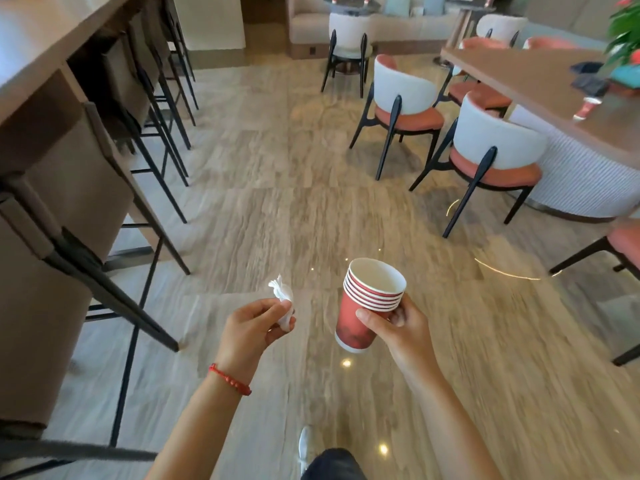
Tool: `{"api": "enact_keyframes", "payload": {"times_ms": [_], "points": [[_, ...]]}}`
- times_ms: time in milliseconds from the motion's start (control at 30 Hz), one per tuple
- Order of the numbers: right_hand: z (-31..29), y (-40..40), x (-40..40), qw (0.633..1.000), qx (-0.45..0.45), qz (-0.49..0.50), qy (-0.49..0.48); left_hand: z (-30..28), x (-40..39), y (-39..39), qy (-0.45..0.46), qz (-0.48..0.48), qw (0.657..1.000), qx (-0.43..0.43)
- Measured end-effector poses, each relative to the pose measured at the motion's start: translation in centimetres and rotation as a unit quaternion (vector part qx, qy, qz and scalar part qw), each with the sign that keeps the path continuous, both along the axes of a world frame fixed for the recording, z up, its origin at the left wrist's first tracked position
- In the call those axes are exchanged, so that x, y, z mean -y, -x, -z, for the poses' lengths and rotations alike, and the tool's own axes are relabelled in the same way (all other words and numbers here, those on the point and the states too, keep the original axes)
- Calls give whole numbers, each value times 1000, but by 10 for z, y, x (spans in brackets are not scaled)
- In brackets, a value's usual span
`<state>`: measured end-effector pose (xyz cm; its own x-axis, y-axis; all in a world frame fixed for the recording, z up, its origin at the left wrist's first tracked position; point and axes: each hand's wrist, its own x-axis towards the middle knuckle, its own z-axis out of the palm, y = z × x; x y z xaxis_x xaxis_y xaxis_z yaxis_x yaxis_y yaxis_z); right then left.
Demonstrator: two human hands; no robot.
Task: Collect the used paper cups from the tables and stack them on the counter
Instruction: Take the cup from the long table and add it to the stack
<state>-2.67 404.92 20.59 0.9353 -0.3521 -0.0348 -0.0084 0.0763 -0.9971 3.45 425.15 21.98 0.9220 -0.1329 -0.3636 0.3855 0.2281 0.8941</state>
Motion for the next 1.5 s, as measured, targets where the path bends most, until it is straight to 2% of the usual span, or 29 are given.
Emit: {"api": "enact_keyframes", "payload": {"times_ms": [267,400,567,767,1000,1167,1400,1500], "points": [[-5,-117,36,1000,-4,25,-4,-3,46,-126,-13,46,999,1],[-1,-159,50,998,-3,65,-2,1,68,-183,-26,113,993,28],[2,-202,64,987,-1,160,-14,2,102,-256,-19,200,979,27],[5,-233,74,953,-16,301,-40,0,148,-324,-44,323,945,30],[6,-232,89,914,-26,404,-22,2,210,-356,-33,422,906,16],[9,-232,126,891,-39,452,-18,5,261,-366,-29,434,900,7],[6,-250,223,887,-29,460,4,9,366,-379,-28,454,890,15],[4,-259,279,893,-23,449,4,10,419,-386,-29,441,897,15]]}}
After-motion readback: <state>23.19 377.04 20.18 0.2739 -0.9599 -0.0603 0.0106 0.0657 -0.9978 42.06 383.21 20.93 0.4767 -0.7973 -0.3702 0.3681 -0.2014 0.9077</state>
